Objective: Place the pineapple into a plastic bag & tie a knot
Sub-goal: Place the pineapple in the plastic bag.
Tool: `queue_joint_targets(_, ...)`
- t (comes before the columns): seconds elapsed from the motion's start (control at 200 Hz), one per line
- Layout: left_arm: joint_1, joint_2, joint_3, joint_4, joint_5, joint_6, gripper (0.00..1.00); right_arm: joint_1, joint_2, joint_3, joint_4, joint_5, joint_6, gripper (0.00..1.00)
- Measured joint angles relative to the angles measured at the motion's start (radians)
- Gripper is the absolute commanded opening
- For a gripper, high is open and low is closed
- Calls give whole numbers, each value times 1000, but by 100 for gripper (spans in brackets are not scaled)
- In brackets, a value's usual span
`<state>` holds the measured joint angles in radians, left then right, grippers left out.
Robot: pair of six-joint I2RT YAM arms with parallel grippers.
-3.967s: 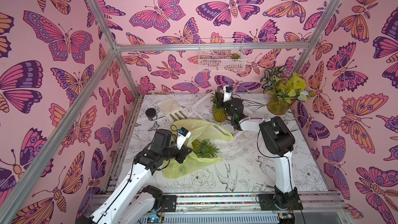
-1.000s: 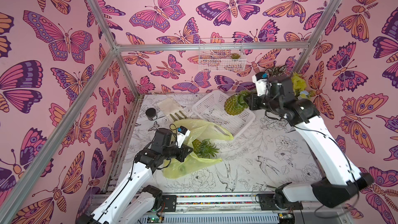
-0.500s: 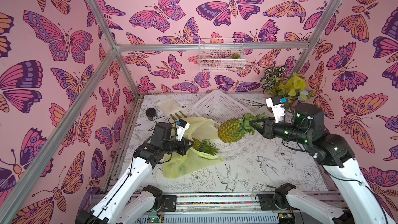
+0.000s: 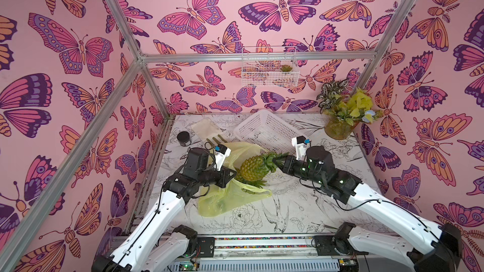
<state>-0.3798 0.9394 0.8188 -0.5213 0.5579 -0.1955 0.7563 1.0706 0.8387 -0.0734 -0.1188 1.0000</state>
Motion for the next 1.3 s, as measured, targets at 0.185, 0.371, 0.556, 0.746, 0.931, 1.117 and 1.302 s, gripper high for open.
queue_joint_targets(0.185, 0, 0, 1, 0, 9, 1, 0, 32, 128, -24, 237, 88, 131, 0)
queue_joint_targets(0.371, 0, 7, 2, 7, 12, 0, 0, 77, 222, -69, 424, 179, 278, 0)
queue_joint_targets(0.556, 0, 27, 2, 37, 11, -8, 0, 127, 339, -79, 555, 239, 365, 0)
queue_joint_targets(0.746, 0, 34, 2, 70, 11, -16, 0, 158, 457, -79, 715, 266, 435, 0)
queue_joint_targets(0.931, 0, 38, 2, 80, 14, -18, 0, 169, 595, -53, 853, 259, 496, 0)
queue_joint_targets(1.117, 0, 38, 2, 80, 14, 2, 0, 165, 621, -52, 893, 215, 510, 0)
queue_joint_targets(1.302, 0, 39, 2, 85, 37, 56, 0, 146, 603, -52, 907, 112, 497, 0)
